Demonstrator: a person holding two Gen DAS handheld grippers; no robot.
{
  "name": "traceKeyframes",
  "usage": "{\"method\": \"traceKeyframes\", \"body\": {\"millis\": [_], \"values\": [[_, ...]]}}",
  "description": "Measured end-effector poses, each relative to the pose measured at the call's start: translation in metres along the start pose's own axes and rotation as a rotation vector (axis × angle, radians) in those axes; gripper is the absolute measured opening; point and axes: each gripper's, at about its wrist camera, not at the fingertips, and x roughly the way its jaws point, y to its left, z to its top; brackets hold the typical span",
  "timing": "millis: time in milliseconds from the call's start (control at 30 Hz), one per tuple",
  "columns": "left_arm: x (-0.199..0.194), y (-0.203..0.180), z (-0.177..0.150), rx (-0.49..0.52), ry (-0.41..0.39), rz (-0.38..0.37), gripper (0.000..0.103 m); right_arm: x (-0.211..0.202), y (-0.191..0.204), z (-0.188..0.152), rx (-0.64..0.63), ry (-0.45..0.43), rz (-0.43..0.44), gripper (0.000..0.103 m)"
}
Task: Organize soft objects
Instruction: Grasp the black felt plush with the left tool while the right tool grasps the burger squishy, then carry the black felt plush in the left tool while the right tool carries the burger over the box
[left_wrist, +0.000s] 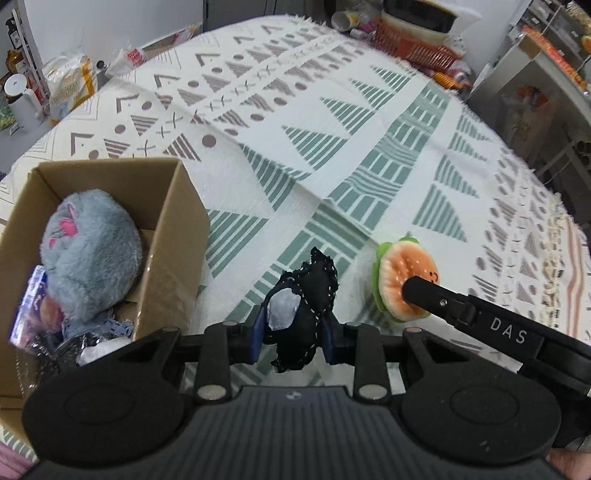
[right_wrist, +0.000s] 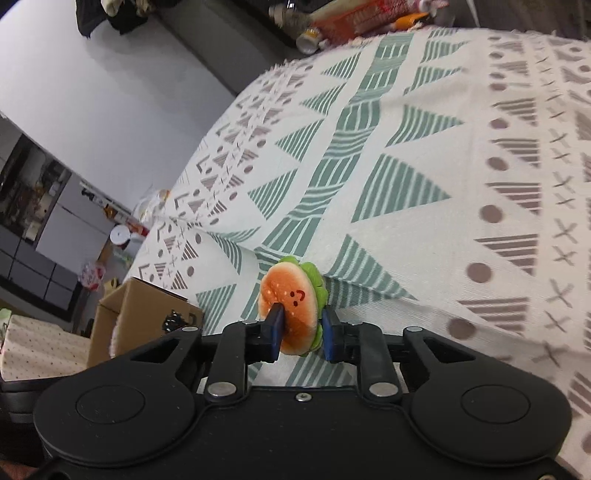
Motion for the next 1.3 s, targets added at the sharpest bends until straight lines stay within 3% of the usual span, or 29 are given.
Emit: {"method": "traceKeyframes", "body": {"millis": [300, 600, 1300], "values": [[-0.042, 0.001, -0.015, 0.013, -0.042, -0.064, 0.030, -0.047, 0.018, -0.011, -0.013, -0.074, -0.027, 0.022], [-0.073, 0.008, -0.023, 0.011, -0.078, -0.078, 0.030, -0.076, 0.040, -0.029, -0.031, -0.110, -0.046, 0.022], [-0.115, 0.055, -0.025, -0.057, -0.156, -0.111, 0.030, -0.094, 0.091, -0.041, -0.101, -0.138, -0.017, 0.022]]}}
